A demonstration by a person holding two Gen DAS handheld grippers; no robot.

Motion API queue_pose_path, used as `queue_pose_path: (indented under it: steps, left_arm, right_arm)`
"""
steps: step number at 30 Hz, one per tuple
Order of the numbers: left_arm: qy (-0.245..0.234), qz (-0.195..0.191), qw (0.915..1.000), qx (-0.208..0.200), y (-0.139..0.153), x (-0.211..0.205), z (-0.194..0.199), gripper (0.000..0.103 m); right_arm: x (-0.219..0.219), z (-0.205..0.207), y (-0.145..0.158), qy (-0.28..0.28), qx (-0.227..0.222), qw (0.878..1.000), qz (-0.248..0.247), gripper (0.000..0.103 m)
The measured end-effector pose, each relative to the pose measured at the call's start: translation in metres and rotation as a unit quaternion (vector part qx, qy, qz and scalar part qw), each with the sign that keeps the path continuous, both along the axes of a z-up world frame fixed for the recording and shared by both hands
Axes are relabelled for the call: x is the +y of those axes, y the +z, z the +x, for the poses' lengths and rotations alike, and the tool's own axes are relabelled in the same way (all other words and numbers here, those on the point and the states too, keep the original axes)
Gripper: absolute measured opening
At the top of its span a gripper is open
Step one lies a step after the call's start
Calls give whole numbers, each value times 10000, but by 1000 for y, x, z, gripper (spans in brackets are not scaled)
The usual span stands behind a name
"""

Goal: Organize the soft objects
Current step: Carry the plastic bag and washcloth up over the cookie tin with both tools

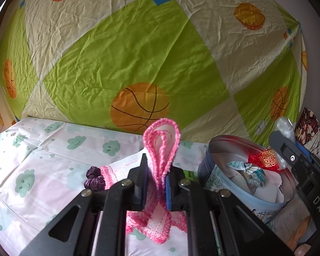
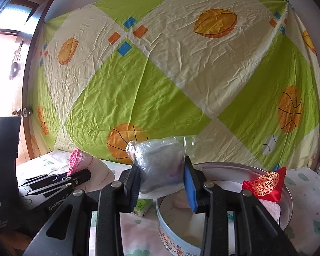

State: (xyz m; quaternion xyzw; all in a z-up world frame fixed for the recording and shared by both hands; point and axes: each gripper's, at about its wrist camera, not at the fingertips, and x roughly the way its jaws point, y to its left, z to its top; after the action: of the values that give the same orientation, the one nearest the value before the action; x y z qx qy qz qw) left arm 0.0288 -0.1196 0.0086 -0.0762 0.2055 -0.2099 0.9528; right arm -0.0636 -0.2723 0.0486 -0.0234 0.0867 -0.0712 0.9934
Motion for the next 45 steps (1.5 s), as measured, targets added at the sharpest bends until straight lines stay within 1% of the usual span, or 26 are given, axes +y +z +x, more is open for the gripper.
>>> queue_pose_path:
  steps: [6,13,26,30,38,45]
  left_arm:
    - [-24,28,10000,-7,0,-7,-5,10]
    - [-46,66,10000,-2,0,-14,-8,10]
    - [-234,53,9997,-44,5,-37,-21,10]
    - [-332,19,9993,-147,13,-45,-27,10]
    - [-623,15,9975,-325,25,-74,-36,10]
    - [-902,73,9951,-409,32,-105,-38,10]
  right_arm:
    - [-6,-4,1,-40,-28,9999,-98,39]
    - [-20,-9,4,-147,-84,9998,-95,39]
    - [-45,-17,13,-337,-192,9992,-110,39]
    - [-57,-25,18,-529,-343,9979,-145,39]
    - [-97,-35,30,-916,-519,9944,67,39]
    - [-140,-45,37,-1403,-638,9877,259,39]
